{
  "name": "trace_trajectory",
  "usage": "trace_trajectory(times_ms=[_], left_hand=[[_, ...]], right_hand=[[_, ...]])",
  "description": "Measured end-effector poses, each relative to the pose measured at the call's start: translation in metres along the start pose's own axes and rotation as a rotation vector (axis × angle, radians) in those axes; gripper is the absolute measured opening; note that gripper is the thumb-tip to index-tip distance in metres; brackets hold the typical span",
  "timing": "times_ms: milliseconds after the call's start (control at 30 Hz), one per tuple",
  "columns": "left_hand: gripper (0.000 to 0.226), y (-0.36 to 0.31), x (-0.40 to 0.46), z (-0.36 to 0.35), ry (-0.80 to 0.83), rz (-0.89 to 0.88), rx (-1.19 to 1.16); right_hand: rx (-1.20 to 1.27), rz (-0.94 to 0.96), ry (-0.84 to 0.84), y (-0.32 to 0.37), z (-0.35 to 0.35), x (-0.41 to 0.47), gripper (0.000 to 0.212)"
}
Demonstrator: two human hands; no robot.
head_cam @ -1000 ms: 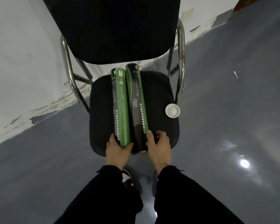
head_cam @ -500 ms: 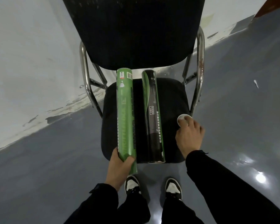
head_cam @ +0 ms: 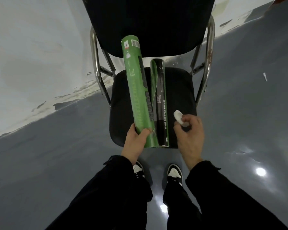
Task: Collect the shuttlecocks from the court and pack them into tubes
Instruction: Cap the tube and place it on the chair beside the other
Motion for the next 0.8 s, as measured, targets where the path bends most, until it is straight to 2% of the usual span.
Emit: trace_trajectory(times_ms=[100, 233, 333, 433, 567, 800], left_hand=[[0.036, -0.01, -0.018, -0.015, 0.029, 0.028, -0.108], [0.046, -0.027, -0.042, -0.034, 0.055, 0.053, -0.206], [0.038, -0.039, -0.055, -0.045, 0.054, 0.116, -0.353], [0.019, -0.05, -0.064, -0.05, 0.084, 0.142, -0.431], [0.028, -0.06, -0.081, -0.052, 0.074, 0.206, -0.597], [0.026, -0.059, -0.101, -0.055, 0.125, 0.162, -0.578]], right_hand=[[0.348, -0.238, -0.013, 0.022, 0.027, -0.041, 0.011], [0.654, -0.483, -0.041, 0.033, 0.06, -0.071, 0.013], [0.639, -0.463, -0.045, 0.037, 0.075, -0.083, 0.016], [0.577, -0.367, -0.051, 0.045, 0.084, -0.093, 0.015], [0.645, -0.347, -0.027, 0.053, 0.091, -0.105, 0.013], [0.448, -0.301, -0.2, 0.063, 0.092, -0.109, 0.013]])
Point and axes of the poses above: each hand's wrist, its own x-axis towards the middle knuckle, its own z-axis out of the back of the hand, y = z × x, the point moved 2 cm from there along x, towards the middle knuckle, and after that the axes turned 10 degrees about -x, right-handed, at the moved point
